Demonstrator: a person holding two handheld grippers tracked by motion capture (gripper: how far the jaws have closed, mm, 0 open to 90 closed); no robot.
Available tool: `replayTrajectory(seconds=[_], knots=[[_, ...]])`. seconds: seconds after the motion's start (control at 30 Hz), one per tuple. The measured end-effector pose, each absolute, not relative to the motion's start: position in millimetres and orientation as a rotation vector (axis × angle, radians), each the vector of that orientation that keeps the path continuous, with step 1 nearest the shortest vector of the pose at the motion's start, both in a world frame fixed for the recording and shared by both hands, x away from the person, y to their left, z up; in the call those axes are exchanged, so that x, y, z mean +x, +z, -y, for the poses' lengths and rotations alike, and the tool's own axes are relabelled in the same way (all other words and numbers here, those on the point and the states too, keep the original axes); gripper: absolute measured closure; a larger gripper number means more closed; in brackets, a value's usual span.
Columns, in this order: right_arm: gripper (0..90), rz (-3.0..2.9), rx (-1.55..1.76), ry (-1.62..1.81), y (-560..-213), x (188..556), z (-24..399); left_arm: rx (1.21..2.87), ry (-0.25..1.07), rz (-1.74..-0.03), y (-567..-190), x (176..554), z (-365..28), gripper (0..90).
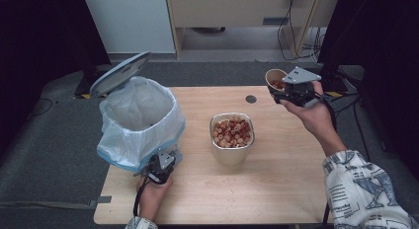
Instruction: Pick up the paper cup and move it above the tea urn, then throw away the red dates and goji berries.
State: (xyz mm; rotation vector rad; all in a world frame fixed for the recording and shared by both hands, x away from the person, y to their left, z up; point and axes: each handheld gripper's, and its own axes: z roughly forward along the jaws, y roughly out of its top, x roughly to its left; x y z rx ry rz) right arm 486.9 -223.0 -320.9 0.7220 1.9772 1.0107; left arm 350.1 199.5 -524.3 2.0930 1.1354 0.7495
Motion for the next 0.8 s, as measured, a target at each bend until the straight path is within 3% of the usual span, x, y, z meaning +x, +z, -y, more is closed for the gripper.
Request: replayTrajectory(seconds=[0.8], knots=[[38.3,-2.003,0.587,1.006,-306.2,485.3,198.1,2.092,0.75,-1.135,-524.4,350.0,-199.3,89.4]])
